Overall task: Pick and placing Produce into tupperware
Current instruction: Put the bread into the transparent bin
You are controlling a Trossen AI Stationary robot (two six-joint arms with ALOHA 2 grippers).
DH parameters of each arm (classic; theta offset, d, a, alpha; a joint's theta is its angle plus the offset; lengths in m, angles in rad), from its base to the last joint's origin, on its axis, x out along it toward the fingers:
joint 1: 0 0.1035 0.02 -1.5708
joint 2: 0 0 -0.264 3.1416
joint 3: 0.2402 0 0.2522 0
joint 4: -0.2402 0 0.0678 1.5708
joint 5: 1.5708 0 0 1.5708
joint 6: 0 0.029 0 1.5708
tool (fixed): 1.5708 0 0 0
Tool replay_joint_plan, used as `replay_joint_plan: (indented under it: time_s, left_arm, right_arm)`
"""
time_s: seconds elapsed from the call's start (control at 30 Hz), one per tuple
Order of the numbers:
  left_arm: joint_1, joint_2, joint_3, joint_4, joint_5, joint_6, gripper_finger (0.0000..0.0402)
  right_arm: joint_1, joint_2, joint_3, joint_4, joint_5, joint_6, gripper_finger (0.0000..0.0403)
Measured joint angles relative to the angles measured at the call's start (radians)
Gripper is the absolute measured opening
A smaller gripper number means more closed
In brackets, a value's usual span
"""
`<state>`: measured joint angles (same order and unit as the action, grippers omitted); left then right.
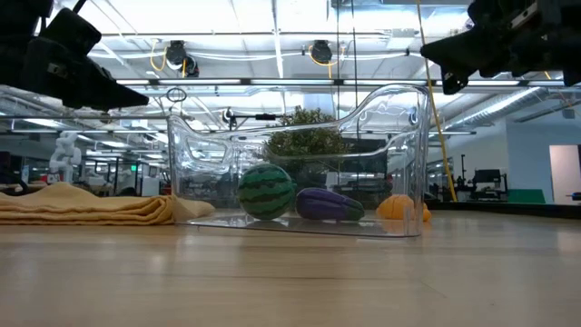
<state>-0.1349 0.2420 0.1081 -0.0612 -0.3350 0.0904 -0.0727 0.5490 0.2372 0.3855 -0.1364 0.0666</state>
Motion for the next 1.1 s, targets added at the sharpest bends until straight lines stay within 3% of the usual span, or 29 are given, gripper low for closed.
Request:
replay_joint_plan:
  time_s: [0.63,0.83,1.1]
  left_arm:
    - [0.000,0.000,0.000,0.053,-0.099,0.012,0.0003]
    - [0.000,0.000,0.000,0.058,-0.122,0.012,0.0003]
    - [0.000,0.000,0.000,0.064,-0.217,0.013,0.0003]
  right_arm:
    - [0.000,-0.022,-0.119,0.136,0.002,-0.052,0.0000]
    - [0.000,-0.027,-0.188,0.290,0.003,-0.054,0.0000]
    - [-0.006,-0.035,-0.195,0.275,0.003,-0.055,0.0000]
